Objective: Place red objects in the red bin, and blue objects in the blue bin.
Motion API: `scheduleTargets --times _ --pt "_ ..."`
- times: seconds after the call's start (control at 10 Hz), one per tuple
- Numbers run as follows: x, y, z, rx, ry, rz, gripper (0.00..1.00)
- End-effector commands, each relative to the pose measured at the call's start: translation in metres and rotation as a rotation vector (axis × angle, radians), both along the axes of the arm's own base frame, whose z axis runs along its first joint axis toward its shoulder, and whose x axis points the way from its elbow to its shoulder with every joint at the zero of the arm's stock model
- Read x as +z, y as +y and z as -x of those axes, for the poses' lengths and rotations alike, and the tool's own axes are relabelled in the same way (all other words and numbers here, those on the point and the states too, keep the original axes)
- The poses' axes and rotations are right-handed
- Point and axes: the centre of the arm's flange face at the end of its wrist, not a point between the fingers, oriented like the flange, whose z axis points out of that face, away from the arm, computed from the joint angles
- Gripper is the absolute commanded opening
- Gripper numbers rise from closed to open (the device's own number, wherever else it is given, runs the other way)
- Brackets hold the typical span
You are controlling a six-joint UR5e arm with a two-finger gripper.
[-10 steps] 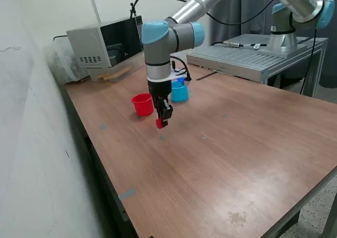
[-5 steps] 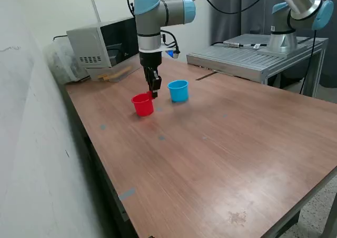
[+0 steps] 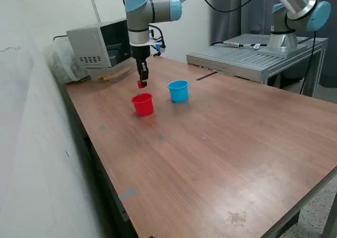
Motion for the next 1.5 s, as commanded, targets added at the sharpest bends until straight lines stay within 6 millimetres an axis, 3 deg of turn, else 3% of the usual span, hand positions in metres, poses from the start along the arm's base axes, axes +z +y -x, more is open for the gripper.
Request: scheduleTargets --times 0.0,0.3,0.5,0.9,1.3,1.4 --pt "-0.014 0.033 0.01 -0.001 0.01 -0.009 0.0" --pt "-0.039 0.04 0.022 0.0 -0.002 -0.005 0.0" --pt "-0.047 0.027 0.025 0.018 -0.01 -0.003 0.0" --pt "-0.049 0.008 0.025 0.042 -0.019 -0.007 0.0" --pt "-0.053 0.016 0.02 0.022 -0.044 -0.063 0.0" --pt "-0.055 0.017 0.016 0.021 -0.054 -0.072 1.0"
